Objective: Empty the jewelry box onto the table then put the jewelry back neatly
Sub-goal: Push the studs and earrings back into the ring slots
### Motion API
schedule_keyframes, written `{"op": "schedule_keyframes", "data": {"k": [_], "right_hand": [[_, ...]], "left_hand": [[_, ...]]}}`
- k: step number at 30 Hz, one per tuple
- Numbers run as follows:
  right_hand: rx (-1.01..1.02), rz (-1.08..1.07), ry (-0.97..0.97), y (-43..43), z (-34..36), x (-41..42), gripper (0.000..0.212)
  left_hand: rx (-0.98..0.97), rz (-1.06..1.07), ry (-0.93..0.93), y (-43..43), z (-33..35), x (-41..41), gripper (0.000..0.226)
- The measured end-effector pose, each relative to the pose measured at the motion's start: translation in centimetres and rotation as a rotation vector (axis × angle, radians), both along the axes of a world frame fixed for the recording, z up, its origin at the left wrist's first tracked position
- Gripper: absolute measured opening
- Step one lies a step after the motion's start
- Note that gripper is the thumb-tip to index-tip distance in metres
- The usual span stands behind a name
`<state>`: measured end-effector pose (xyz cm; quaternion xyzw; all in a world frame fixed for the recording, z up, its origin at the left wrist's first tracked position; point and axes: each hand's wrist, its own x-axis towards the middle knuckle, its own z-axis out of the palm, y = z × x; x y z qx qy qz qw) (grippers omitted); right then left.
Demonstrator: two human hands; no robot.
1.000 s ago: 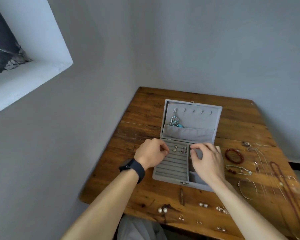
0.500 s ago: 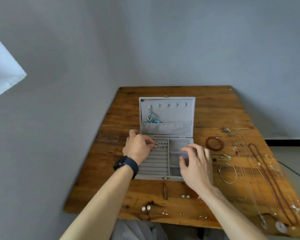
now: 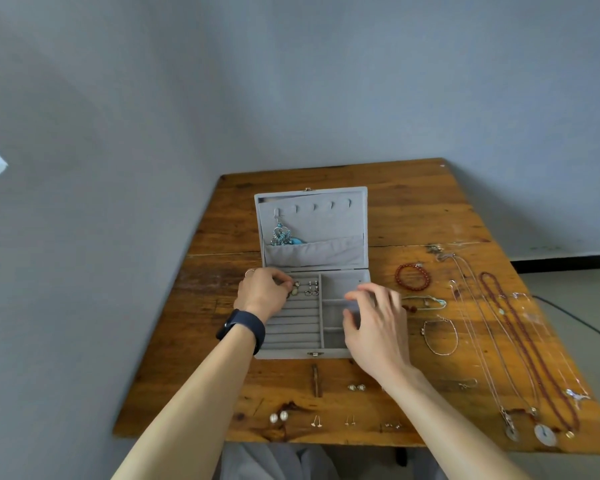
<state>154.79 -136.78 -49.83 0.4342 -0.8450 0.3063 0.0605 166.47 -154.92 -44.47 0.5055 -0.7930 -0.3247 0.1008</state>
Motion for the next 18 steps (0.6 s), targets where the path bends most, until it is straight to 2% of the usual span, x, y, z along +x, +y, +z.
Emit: {"op": "schedule_keyframes", "data": {"k": [4, 18], "right_hand": [[-0.005, -0.004, -0.006, -0.02, 0.02, 0.07, 0.028], [-0.001, 0.002, 0.018, 0.09, -0.2, -0.08, 0.026]], "left_hand": [[-0.023, 0.034, 0.054, 0.19, -0.32, 0.1, 0.011], [-0.03, 0.065, 0.061, 0.15, -0.7, -0.08, 0.011]]}}
